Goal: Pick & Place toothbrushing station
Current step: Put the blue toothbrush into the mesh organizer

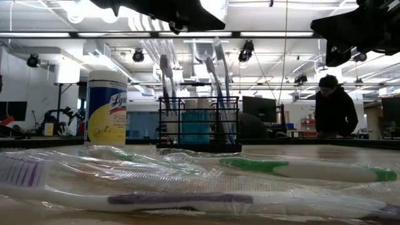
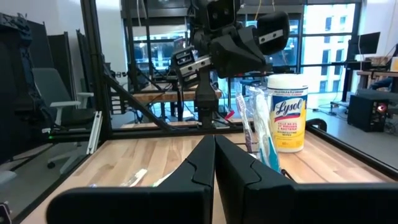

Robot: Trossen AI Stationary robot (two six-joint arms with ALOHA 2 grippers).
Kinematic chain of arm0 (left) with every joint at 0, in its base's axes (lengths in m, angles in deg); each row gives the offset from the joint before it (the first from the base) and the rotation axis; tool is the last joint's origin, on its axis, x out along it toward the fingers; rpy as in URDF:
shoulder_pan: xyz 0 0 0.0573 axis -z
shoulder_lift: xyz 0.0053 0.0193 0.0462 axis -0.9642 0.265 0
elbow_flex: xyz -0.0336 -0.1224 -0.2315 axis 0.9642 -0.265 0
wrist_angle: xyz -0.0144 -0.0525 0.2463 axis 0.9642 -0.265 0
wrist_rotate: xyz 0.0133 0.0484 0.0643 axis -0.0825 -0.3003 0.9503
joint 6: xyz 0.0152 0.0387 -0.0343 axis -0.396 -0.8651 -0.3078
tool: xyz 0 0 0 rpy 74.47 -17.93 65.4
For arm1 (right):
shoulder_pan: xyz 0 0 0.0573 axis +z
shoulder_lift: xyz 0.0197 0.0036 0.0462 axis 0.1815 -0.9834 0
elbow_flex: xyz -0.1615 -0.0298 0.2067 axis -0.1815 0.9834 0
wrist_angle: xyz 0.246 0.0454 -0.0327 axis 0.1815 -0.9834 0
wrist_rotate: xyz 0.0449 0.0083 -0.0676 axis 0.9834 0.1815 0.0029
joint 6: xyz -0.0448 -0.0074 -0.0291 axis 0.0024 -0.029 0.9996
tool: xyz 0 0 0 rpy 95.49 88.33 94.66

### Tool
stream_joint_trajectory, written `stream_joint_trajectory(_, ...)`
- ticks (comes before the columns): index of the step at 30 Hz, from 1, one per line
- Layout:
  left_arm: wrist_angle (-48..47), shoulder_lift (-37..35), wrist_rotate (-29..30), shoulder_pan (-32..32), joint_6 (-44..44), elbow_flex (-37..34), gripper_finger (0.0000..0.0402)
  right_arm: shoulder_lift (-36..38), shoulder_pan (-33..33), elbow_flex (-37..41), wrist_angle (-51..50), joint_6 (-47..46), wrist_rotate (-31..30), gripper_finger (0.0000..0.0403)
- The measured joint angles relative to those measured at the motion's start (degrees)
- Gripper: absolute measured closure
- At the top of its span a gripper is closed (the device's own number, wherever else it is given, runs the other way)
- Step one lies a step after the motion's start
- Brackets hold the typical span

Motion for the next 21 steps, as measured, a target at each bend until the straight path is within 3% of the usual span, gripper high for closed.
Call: stream_joint_trajectory(21,-0.92,4.50,-1.88,-0.07,1.09,-0.13,0.0400,-0.07,-0.02,0.00,0.84,0.38,-0.04,0.0394)
